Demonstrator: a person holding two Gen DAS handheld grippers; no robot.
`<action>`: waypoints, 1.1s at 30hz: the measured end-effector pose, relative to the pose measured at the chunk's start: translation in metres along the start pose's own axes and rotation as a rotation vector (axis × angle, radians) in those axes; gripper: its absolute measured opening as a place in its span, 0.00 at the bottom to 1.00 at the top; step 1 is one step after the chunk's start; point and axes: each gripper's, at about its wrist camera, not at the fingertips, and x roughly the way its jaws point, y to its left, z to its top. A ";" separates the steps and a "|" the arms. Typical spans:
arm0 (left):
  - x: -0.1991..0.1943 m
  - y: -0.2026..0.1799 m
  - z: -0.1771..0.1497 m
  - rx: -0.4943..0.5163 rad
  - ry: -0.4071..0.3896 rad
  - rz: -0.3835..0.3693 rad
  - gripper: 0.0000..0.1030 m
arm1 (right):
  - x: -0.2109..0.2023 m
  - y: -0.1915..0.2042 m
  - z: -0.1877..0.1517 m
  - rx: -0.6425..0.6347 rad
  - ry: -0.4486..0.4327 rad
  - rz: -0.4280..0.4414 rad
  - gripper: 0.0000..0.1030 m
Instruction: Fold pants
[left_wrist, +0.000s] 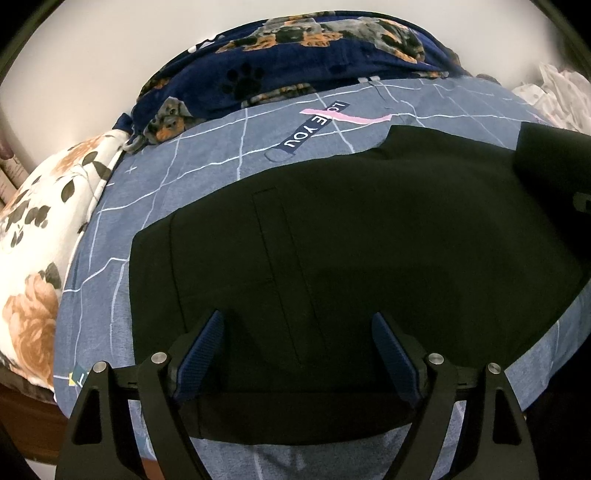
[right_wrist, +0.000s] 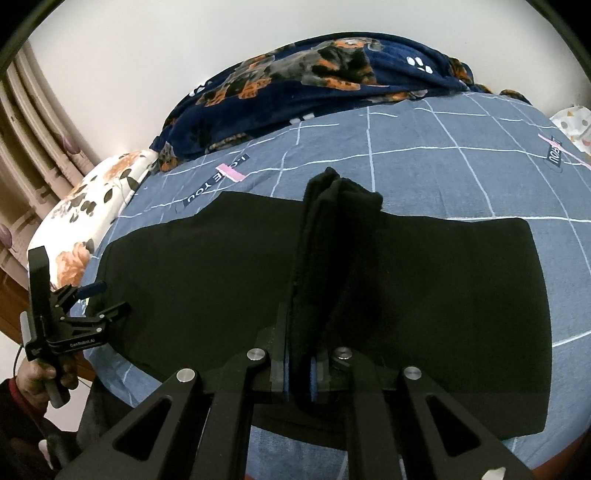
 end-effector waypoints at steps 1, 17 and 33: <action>0.001 -0.001 0.000 0.001 0.000 0.000 0.80 | 0.000 0.000 0.000 0.000 0.000 0.001 0.10; 0.001 -0.001 0.000 0.000 0.003 0.001 0.81 | 0.004 0.004 -0.002 -0.007 0.009 -0.002 0.11; 0.003 -0.003 -0.001 -0.001 0.008 -0.001 0.82 | 0.005 0.009 -0.005 0.023 0.029 0.129 0.39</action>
